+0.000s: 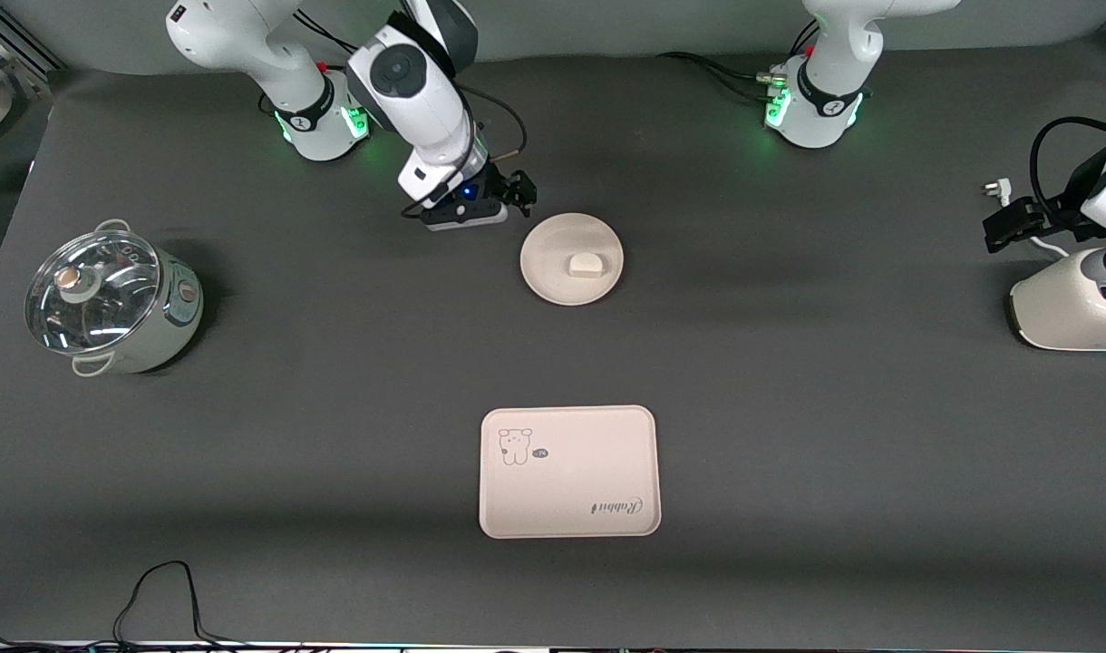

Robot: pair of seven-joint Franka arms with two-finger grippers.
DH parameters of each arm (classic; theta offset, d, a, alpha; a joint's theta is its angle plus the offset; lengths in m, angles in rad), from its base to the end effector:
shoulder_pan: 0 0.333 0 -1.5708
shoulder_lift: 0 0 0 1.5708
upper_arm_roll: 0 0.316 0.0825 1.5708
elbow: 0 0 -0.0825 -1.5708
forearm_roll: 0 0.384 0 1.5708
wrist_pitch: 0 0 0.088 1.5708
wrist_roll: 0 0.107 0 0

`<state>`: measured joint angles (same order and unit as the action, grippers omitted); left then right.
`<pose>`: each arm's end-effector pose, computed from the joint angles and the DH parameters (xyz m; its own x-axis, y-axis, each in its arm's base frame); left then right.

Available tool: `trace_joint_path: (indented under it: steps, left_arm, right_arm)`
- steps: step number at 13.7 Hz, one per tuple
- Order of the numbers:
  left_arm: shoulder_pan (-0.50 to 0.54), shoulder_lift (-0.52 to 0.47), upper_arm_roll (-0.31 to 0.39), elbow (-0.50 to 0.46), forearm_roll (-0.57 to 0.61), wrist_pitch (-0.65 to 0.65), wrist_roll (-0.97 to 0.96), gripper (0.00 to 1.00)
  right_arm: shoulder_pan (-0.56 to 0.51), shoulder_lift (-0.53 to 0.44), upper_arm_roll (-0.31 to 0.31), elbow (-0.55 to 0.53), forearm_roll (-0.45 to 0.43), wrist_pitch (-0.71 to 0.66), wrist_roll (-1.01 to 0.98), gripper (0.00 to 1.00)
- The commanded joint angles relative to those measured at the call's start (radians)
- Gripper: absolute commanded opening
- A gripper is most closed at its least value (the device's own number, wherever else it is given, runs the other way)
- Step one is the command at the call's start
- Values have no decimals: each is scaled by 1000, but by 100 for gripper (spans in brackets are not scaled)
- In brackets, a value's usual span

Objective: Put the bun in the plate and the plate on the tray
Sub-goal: 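Withdraw the left gripper while the right gripper reaches the plate rim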

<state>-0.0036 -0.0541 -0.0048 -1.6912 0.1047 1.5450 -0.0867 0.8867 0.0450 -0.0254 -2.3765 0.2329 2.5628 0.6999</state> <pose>0.5318 0.0069 0.5958 0.9933 0.0805 -0.0824 0.0710 -0.9912 -0.1121 0.3373 0.3875 0.3169 0.9997 -0.0247 -0.0008 -0.0243 -0.9801 -0.1968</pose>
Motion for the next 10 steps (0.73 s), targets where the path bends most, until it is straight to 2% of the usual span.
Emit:
trace_joint_path:
  steps: [1,3,7,10]
  left_arm:
    - [8,-3,-17,13,4,-34,-10,100]
    - [8,-3,-20,13,4,-57,-4,100]
    - [10,-1,-20,12,-8,-57,-4,100]
    - [16,-3,-17,12,-46,-57,-5,100]
  right_arm:
    - [23,91,-2,-9,6,140,65,100]
    - [69,166,-2,-10,8,241,93,100]
    - [83,278,-4,-10,11,394,104,100]
    - [83,322,-4,-10,13,441,104,100]
